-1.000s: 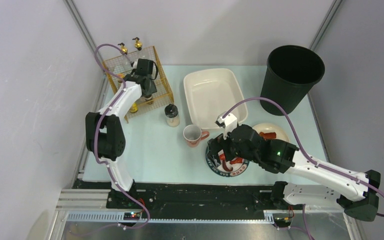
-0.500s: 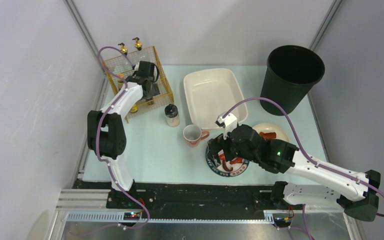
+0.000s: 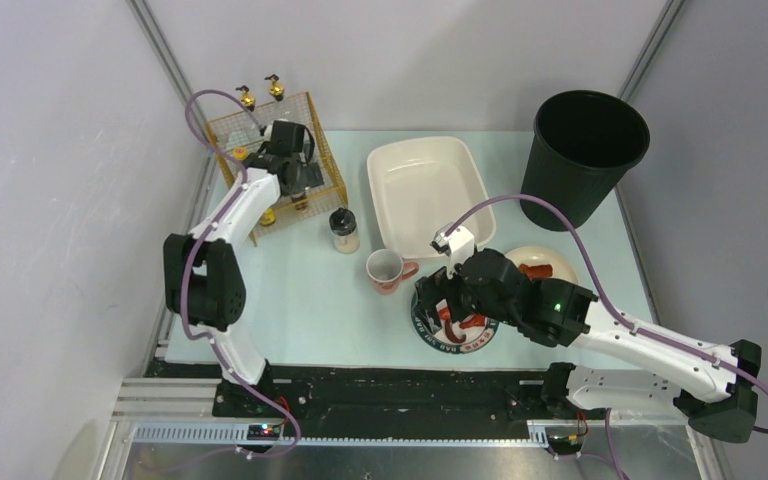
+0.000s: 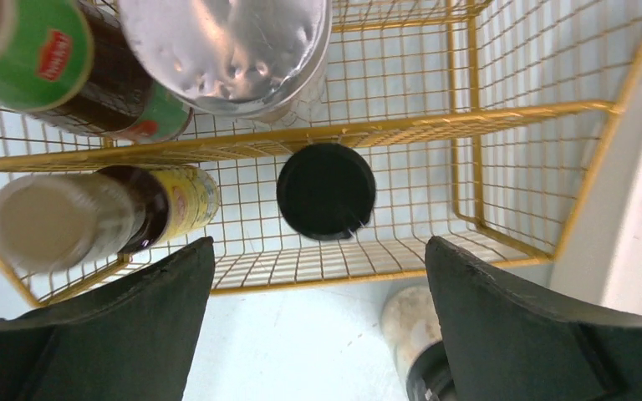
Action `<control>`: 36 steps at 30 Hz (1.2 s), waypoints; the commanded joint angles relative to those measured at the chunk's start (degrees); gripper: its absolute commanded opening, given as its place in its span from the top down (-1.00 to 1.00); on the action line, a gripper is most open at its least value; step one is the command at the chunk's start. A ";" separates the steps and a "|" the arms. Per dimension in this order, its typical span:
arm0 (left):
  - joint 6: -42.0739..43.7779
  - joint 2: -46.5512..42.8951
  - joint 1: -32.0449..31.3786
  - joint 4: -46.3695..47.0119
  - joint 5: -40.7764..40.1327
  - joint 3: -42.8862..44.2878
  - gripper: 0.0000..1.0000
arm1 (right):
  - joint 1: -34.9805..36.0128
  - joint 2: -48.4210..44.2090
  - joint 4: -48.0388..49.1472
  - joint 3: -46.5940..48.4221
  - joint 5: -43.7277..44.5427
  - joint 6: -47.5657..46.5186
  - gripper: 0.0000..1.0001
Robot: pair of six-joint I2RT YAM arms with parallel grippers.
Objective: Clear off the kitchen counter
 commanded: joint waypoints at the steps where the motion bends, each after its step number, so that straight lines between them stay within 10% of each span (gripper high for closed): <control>1: 1.51 -8.56 -1.94 1.03 0.53 -0.47 -0.99 | 0.21 -1.29 2.80 0.24 0.28 -0.39 -1.00; 16: 2.40 -16.22 -12.13 0.69 2.64 -4.19 -0.99 | 0.30 -1.16 2.17 0.19 0.51 -0.02 -1.00; 36: -0.27 -5.48 -18.24 0.73 2.09 -4.84 -0.99 | 0.47 -0.75 1.56 0.15 0.55 0.66 -1.00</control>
